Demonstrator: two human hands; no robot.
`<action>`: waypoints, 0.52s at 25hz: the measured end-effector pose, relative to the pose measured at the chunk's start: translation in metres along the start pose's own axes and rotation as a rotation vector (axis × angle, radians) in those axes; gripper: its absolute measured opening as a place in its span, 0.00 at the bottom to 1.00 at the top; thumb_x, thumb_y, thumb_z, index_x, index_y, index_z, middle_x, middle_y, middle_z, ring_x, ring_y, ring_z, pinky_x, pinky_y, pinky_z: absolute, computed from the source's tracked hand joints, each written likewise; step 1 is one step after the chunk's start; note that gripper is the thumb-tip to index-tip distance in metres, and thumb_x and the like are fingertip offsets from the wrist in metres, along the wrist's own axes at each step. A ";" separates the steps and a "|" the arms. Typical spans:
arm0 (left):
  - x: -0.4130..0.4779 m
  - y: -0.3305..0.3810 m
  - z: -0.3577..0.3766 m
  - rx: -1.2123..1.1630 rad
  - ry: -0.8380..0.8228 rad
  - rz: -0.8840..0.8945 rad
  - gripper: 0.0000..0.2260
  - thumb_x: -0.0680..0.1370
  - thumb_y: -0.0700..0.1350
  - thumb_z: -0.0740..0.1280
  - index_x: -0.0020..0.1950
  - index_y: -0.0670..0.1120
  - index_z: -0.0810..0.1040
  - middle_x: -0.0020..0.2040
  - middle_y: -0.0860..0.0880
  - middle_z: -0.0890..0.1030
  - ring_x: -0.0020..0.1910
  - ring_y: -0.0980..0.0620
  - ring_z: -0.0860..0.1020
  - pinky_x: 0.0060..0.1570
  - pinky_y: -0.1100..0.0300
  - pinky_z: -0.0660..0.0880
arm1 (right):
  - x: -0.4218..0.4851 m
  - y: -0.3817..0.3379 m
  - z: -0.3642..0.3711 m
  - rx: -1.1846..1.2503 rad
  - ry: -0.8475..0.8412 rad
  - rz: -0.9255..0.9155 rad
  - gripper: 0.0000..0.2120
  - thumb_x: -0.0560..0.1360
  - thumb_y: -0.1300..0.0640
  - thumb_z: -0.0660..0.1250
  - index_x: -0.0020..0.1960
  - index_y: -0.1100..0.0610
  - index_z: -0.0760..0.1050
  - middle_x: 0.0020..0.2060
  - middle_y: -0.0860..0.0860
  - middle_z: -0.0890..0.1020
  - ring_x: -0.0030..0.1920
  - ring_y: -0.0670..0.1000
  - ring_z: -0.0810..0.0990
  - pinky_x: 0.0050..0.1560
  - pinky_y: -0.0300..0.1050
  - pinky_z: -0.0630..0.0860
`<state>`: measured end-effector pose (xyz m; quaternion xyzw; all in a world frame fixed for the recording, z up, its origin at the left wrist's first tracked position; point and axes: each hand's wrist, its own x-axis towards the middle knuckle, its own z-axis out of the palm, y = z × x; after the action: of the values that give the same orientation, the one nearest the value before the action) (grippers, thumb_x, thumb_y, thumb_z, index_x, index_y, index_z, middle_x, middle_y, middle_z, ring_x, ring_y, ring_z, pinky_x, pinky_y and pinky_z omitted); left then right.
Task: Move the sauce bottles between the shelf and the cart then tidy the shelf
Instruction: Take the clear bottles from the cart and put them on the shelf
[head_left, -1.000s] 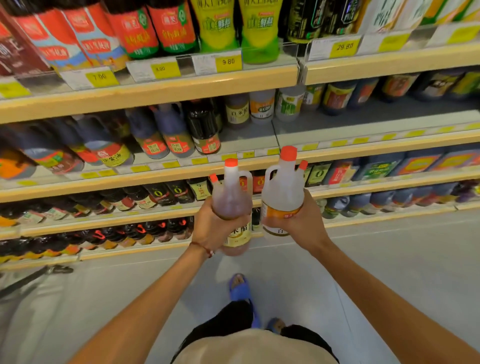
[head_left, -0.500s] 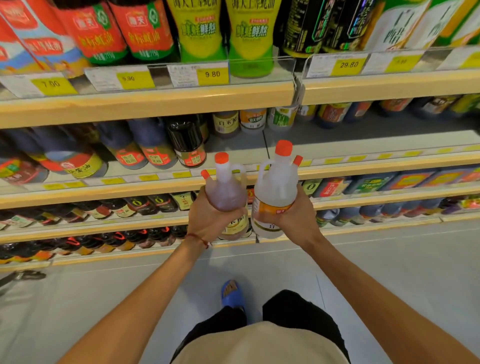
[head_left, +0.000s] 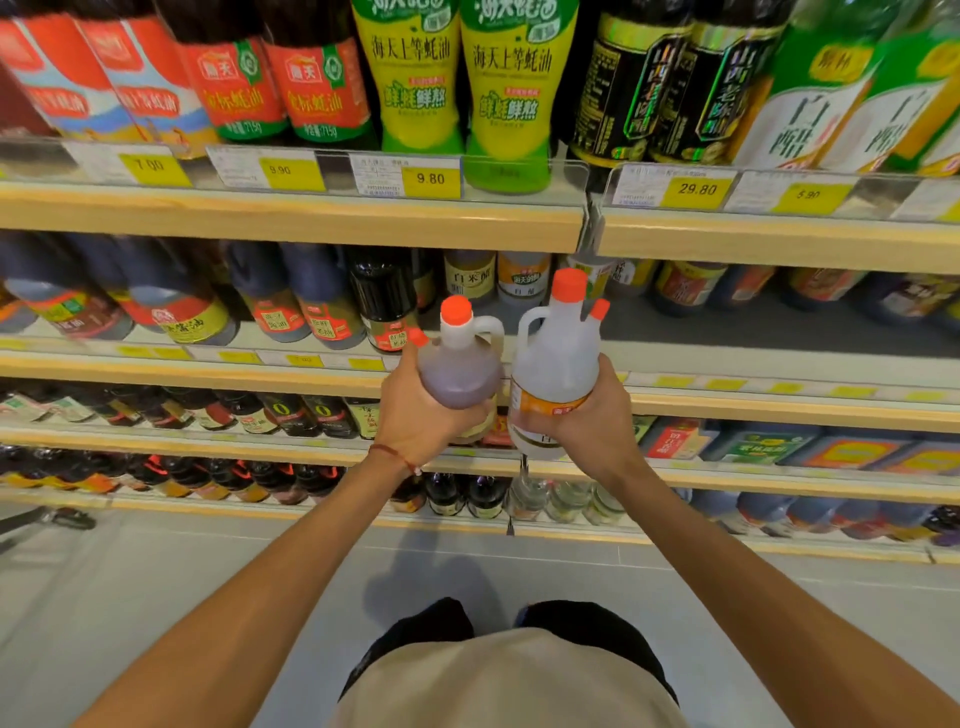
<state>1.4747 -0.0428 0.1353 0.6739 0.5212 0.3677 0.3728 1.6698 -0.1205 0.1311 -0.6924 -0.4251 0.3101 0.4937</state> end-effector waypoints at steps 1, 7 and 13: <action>0.004 0.000 0.000 0.015 0.013 0.050 0.35 0.60 0.51 0.83 0.59 0.51 0.69 0.50 0.59 0.75 0.48 0.62 0.77 0.43 0.71 0.74 | 0.003 0.000 0.000 -0.005 0.014 -0.032 0.42 0.57 0.57 0.88 0.65 0.51 0.69 0.56 0.44 0.79 0.53 0.40 0.79 0.42 0.32 0.78; 0.039 -0.013 -0.001 0.118 0.015 0.237 0.38 0.59 0.59 0.81 0.64 0.50 0.69 0.56 0.52 0.76 0.54 0.52 0.77 0.50 0.50 0.77 | 0.022 0.007 0.012 0.004 0.135 -0.191 0.42 0.59 0.57 0.88 0.66 0.53 0.68 0.56 0.44 0.78 0.54 0.36 0.79 0.45 0.26 0.76; 0.074 -0.014 -0.009 0.168 0.030 0.341 0.40 0.57 0.64 0.79 0.65 0.52 0.73 0.56 0.56 0.79 0.54 0.55 0.79 0.50 0.54 0.79 | 0.041 0.013 0.034 0.000 0.217 -0.265 0.47 0.58 0.51 0.88 0.70 0.52 0.66 0.60 0.45 0.77 0.59 0.46 0.77 0.51 0.38 0.78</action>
<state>1.4741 0.0334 0.1349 0.7757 0.4337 0.3909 0.2396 1.6631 -0.0712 0.1073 -0.6598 -0.4570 0.1655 0.5731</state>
